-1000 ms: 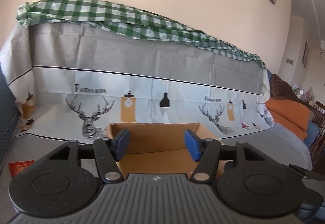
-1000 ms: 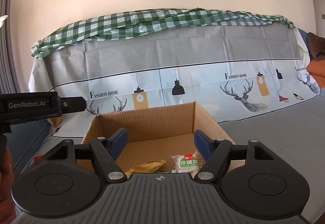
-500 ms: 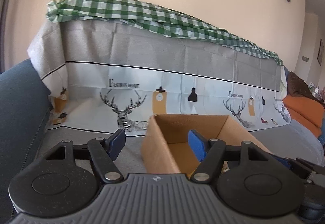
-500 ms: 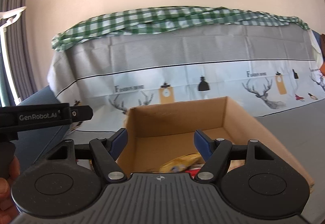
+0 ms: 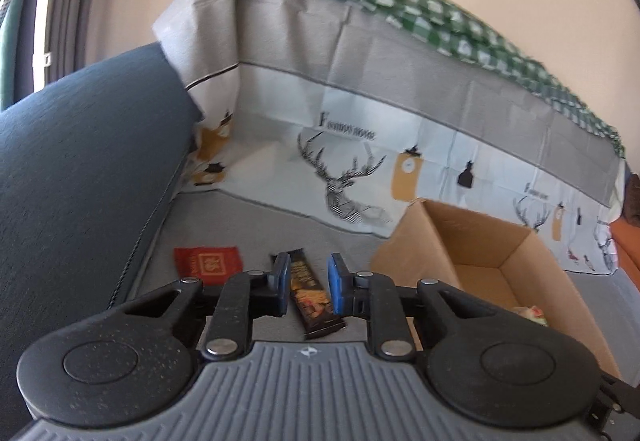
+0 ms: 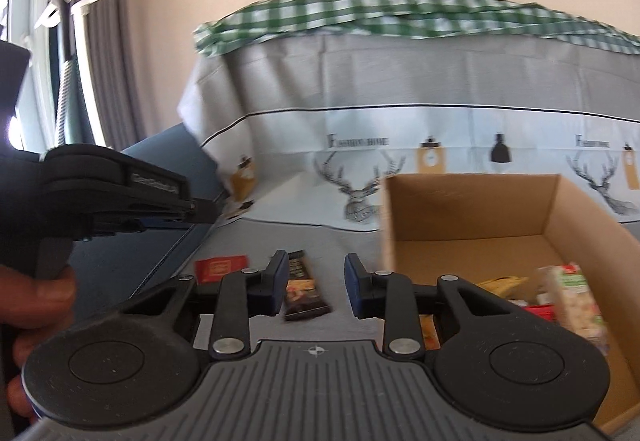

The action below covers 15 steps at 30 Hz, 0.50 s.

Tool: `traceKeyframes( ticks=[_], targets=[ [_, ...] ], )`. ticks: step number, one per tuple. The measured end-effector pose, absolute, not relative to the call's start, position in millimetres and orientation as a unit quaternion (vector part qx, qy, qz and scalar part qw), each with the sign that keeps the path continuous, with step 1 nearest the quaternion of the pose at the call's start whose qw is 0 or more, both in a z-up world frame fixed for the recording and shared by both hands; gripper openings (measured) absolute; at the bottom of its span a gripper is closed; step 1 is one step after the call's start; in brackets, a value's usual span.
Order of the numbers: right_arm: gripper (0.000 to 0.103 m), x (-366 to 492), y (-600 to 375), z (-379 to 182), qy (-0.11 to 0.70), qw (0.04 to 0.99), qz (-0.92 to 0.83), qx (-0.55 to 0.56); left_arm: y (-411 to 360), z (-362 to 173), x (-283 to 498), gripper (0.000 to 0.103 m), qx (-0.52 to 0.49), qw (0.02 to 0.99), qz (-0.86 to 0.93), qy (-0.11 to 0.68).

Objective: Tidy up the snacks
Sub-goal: 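Withdraw both grippers from the box toward the red candy and chocolate bar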

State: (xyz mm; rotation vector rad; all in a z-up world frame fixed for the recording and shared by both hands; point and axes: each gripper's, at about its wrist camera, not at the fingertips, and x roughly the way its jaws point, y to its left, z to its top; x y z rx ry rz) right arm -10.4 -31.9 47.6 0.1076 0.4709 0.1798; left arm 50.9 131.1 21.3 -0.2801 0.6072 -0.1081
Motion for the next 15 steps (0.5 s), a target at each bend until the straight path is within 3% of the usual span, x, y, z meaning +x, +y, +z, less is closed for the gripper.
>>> traceKeyframes(
  ticks=[15],
  targets=[
    [0.033,18.6,7.9,22.8,0.268,0.956,0.117,0.030,202.8,-28.2,85.6,0.022,-0.284,0.879,0.054,0.380]
  ],
)
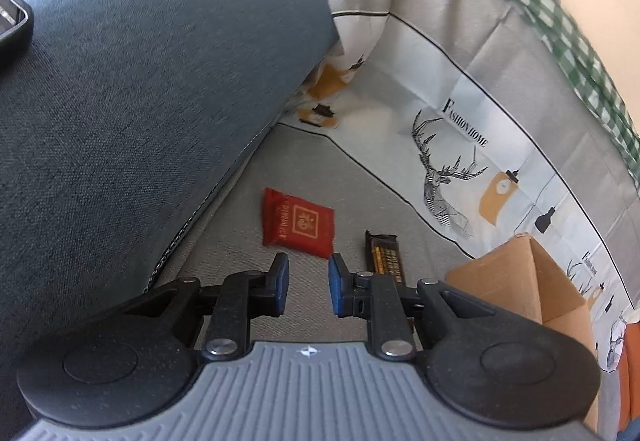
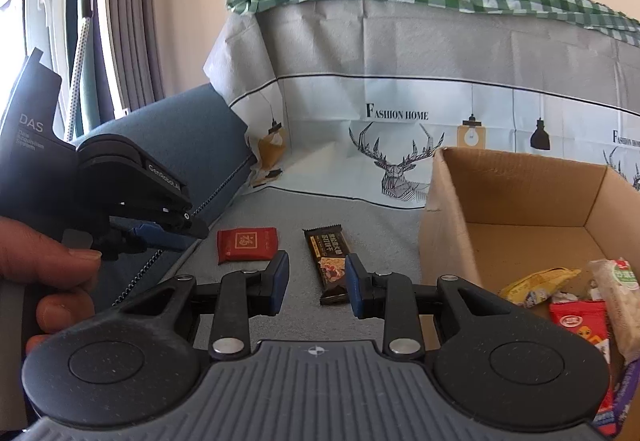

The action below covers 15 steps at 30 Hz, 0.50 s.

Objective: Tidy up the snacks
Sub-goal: 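Withdraw both grippers from the box toward the red candy and chocolate bar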

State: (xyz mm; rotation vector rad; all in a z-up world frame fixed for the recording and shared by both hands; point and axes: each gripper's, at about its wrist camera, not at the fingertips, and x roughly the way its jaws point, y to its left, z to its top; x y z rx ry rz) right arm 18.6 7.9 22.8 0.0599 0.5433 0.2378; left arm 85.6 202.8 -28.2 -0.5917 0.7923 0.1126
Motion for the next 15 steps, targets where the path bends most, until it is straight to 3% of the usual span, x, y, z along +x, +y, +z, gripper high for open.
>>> traceKeyframes(
  ticks=[8,15],
  targets=[
    [0.040,48.2,25.8,1.6,0.283,0.953,0.107,0.029,204.0,-29.5,93.6,0.022,-0.283,0.879,0.054,0.381],
    [0.057,79.3,36.0,-24.1,0.283,0.957,0.068,0.015,206.0,-34.6,102.3,0.023,-0.291,0.873,0.055,0.388]
  ],
)
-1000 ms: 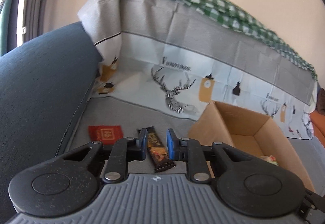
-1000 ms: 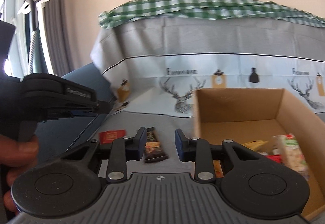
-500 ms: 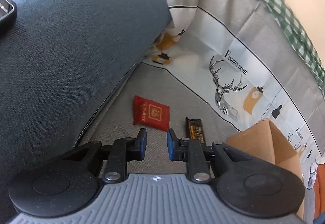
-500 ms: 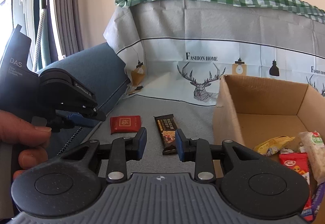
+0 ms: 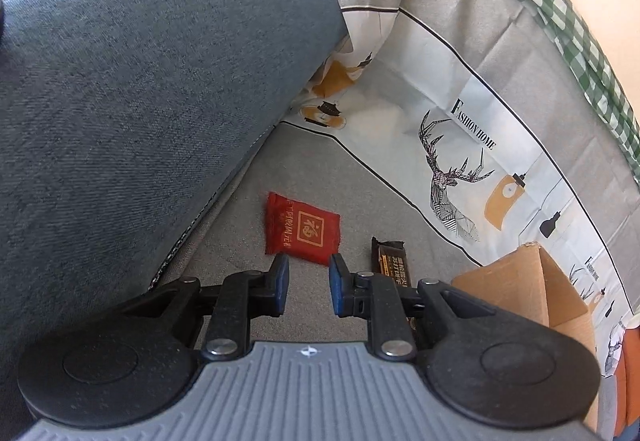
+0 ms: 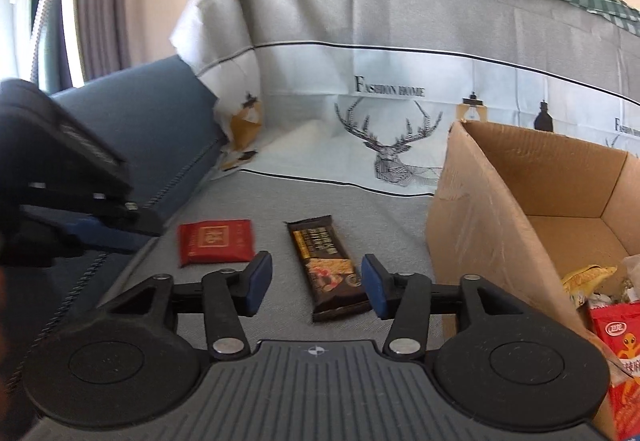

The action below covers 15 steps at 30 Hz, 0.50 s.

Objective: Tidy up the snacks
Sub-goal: 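Withdraw both grippers from the box toward the red candy and chocolate bar, then grasp the red square candy with the left gripper while the right grasps the chocolate biscuit bar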

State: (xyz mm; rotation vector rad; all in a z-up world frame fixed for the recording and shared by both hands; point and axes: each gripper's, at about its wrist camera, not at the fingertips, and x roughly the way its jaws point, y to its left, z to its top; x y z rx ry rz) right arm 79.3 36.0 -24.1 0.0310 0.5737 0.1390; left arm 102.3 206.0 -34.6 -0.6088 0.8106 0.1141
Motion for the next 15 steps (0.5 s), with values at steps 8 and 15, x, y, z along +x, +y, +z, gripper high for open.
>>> traceKeyframes(
  ticks=[8,15],
  targets=[
    [0.070,109.0,50.4,-53.3,0.284,0.957,0.051,-0.016,196.0,-40.9,116.6,0.034,-0.292,0.870,0.054,0.394],
    [0.075,127.4,54.9,-76.1,0.311,0.949,0.046,-0.021,190.8,-47.7,137.8,0.046,-0.282,0.870,0.070,0.397]
  ],
)
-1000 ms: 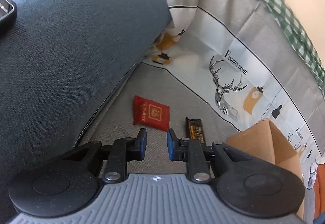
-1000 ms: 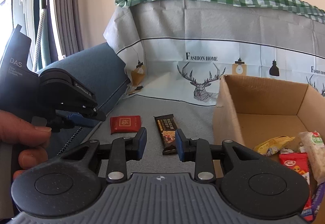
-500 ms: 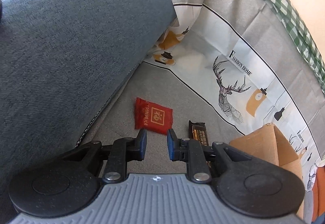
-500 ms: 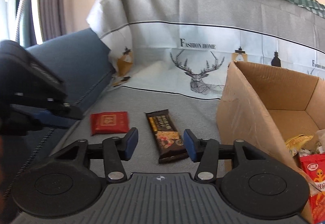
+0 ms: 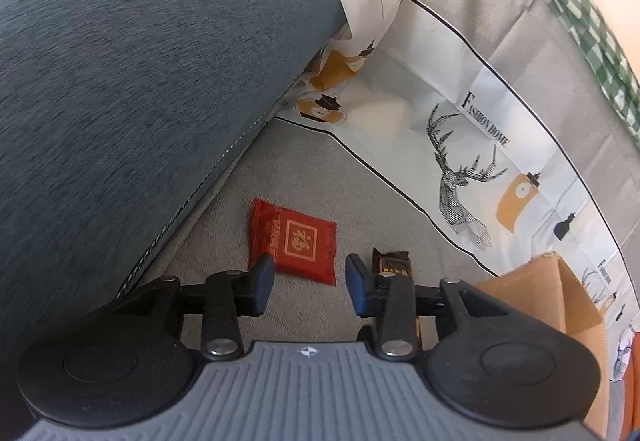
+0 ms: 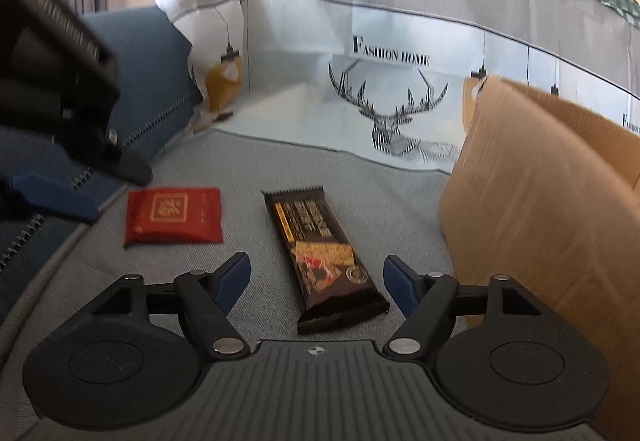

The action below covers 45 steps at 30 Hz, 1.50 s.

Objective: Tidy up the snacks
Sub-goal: 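Grasp the red square candy with the left gripper while the right grasps the chocolate biscuit bar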

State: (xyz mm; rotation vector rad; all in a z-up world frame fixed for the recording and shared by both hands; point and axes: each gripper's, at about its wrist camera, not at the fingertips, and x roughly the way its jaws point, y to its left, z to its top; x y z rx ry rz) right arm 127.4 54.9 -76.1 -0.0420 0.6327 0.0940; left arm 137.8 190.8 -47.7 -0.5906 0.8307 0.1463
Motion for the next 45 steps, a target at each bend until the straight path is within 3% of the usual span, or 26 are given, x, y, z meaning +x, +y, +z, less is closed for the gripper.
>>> traceKeyframes(
  ticks=[6,8,11,14,18,28,31,33,35,43,44,45],
  targets=[
    [0.075,134.3,51.7,-88.5,0.327,0.944,0.034,-0.009,192.7,-59.7,156.7,0.061,-0.290,0.857,0.080,0.418],
    [0.075,134.1,51.3,-89.6,0.326,0.945,0.031,-0.006,190.0,-63.9,163.8,0.072,-0.282,0.855,0.082,0.428],
    [0.075,135.0,50.7,-91.7,0.327,0.945,0.028,-0.004,184.4,-66.2,171.8,0.081,-0.252,0.860,0.101,0.433],
    [0.073,136.3,45.6,-92.4,0.330,0.943,0.029,0.012,182.3,-70.0,179.5,0.081,-0.227,0.862,0.110,0.440],
    [0.055,135.1,44.7,-91.6,0.327,0.944,0.043,0.017,182.6,-81.1,191.4,0.082,-0.205,0.855,0.106,0.464],
    [0.052,129.1,46.1,-89.1,0.318,0.946,0.052,0.023,161.4,-91.6,206.6,0.087,-0.116,0.869,0.094,0.471],
    [0.051,129.1,46.0,-88.0,0.318,0.946,0.051,0.024,156.8,-93.2,207.4,0.080,-0.092,0.873,0.096,0.468],
    [0.051,128.7,46.8,-87.2,0.319,0.946,0.050,0.025,155.7,-91.7,205.5,0.067,-0.082,0.879,0.094,0.460],
    [0.051,127.2,47.2,-86.6,0.320,0.946,0.050,0.026,157.9,-88.8,203.1,0.048,-0.085,0.883,0.092,0.453],
    [0.049,117.7,44.3,-84.3,0.324,0.944,0.052,0.032,164.4,-69.3,190.3,0.016,-0.104,0.901,0.072,0.416],
    [0.042,116.6,44.1,-83.1,0.325,0.944,0.054,0.033,165.1,-66.4,187.6,0.012,-0.107,0.903,0.068,0.412],
    [0.042,114.7,44.4,-81.4,0.325,0.943,0.058,0.032,165.6,-63.6,184.7,0.011,-0.108,0.904,0.066,0.408]
  ],
)
